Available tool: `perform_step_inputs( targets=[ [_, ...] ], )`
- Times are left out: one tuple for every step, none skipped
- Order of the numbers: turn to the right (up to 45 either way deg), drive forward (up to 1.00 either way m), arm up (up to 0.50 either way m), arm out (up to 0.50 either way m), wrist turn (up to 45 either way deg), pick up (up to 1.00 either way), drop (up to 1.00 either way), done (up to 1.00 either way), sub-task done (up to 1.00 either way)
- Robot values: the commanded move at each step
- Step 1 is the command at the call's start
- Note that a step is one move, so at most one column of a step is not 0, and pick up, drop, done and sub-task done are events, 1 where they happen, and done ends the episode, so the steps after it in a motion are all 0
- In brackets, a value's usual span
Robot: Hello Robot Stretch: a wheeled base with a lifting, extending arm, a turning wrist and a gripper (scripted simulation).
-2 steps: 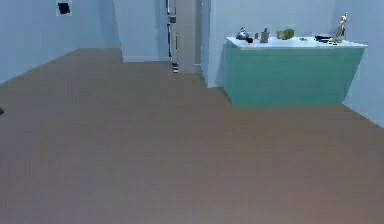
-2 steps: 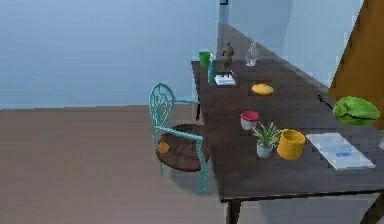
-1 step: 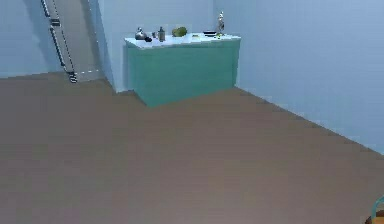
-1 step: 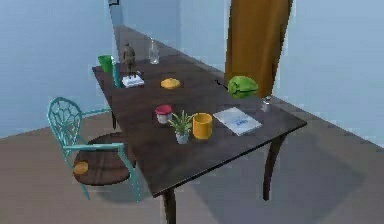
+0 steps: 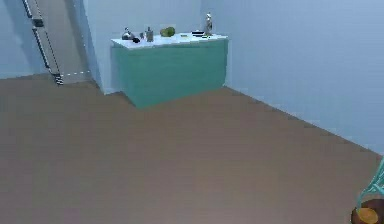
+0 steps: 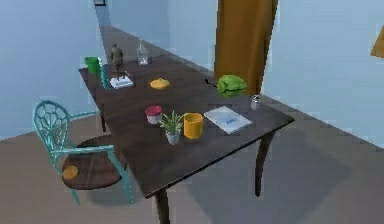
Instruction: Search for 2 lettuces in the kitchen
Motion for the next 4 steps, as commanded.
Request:
perform_step_inputs(
  targets=[
    [0.0,1.00,0.00,0.00,0.0,0.00,0.00,0.00,0.00],
    [0.0,1.00,0.00,0.00,0.0,0.00,0.00,0.00,0.00],
    [0.0,0.65,0.00,0.00,0.0,0.00,0.00,0.00,0.00],
    [-18.0,0.00,0.00,0.00,0.0,0.00,0.00,0.00,0.00]
  ],
)
